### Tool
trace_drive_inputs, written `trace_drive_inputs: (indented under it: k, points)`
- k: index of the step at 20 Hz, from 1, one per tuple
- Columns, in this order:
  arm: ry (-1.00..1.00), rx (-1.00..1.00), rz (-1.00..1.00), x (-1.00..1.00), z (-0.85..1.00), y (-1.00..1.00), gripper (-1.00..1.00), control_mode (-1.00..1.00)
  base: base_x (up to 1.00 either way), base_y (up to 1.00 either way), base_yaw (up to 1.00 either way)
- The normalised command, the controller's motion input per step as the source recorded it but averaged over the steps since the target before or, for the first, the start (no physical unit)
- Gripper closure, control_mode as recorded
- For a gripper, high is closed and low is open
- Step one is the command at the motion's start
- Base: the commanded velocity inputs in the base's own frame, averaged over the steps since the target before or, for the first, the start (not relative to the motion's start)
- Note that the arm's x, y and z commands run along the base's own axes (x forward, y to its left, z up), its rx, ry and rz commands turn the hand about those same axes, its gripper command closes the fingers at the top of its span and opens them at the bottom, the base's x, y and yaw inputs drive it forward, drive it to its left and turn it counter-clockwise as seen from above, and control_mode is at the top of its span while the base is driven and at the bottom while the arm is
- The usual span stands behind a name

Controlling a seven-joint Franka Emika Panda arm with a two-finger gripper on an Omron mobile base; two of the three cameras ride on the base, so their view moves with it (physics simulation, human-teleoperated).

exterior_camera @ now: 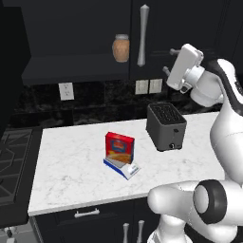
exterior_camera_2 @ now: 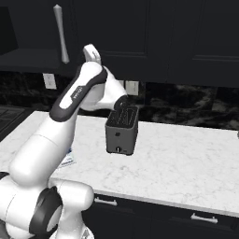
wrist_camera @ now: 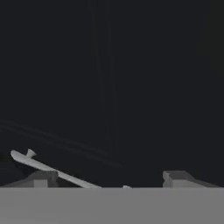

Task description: Pick the boxed food and place it on the digital scale for weighing, and close the cabinet.

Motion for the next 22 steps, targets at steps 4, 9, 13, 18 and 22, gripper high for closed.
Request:
trace_drive_inputs:
  k: [4, 9, 13, 18, 22]
  points:
    - [-0.02, 0.00, 0.00, -0.99, 0.03, 0.08, -1.00, -1.00, 0.00, 0.00, 0.00]
    - [0.05, -0.01, 0.02, -0.95, 0.33, 0.33, -1.00, -1.00, 0.00, 0.00, 0.00]
    - [0.07, 0.04, 0.00, -0.89, 0.31, 0.53, -1.00, -1.00, 0.00, 0.00, 0.00]
    - [0.00, 0.00, 0.00, -0.44, 0.00, 0.88, -1.00, -1.00, 0.00, 0.00, 0.00]
    - [0.00, 0.00, 0.00, -0.04, 0.00, 0.96, -1.00, -1.00, 0.00, 0.00, 0.00]
